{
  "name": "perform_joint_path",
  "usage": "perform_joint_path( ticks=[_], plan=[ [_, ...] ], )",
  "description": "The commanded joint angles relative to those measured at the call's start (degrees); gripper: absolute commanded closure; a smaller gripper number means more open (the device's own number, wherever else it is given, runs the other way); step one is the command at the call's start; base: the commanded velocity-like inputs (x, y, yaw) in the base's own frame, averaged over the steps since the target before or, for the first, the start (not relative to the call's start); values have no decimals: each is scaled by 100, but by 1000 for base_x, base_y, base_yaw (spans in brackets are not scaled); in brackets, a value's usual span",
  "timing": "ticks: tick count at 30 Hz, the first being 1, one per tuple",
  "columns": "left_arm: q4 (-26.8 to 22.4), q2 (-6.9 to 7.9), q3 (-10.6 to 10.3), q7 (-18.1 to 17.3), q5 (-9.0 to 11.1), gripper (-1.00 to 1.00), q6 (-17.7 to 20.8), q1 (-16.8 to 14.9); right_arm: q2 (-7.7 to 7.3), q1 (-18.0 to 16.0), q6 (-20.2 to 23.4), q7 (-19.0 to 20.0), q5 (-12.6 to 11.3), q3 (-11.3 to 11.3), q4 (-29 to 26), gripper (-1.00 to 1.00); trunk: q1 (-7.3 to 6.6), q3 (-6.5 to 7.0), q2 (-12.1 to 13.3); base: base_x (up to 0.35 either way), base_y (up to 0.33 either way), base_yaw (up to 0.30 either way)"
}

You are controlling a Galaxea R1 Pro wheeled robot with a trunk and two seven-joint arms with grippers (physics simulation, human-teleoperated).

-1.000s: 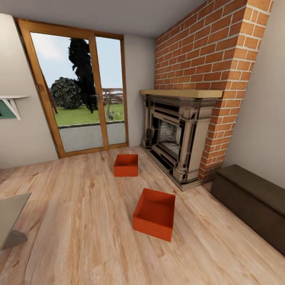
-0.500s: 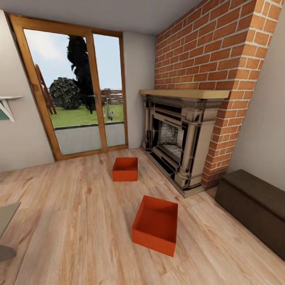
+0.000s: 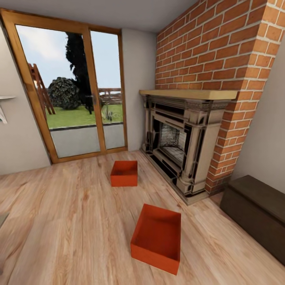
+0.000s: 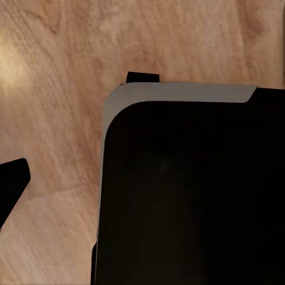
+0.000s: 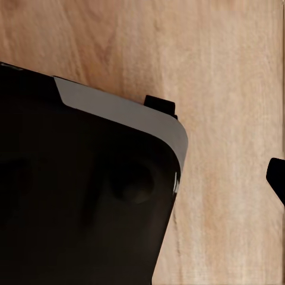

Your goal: Move the two storage containers from the living room to the garage. In the garage, place one container on the floor and stack the other container on top of it (either order is fine).

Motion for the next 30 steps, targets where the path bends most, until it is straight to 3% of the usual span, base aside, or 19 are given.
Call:
perform_joint_path(
  ticks=[1, 15, 30],
  plan=[
    [3, 1, 2, -6, 49, -100, -14, -1, 4, -7, -33, 36, -61, 36, 15, -100, 3, -5, -3, 322, 0, 0],
    [1, 4, -1, 0, 44, -100, -55, -1, 6, -7, -31, 36, -61, 36, 14, -100, 3, -5, -3, 302, 0, 0],
    [1, 4, -1, 3, 40, -100, -66, -4, 4, -7, -30, 36, -61, 36, 11, -100, 3, -5, -3, 14, 0, -196]
  ],
)
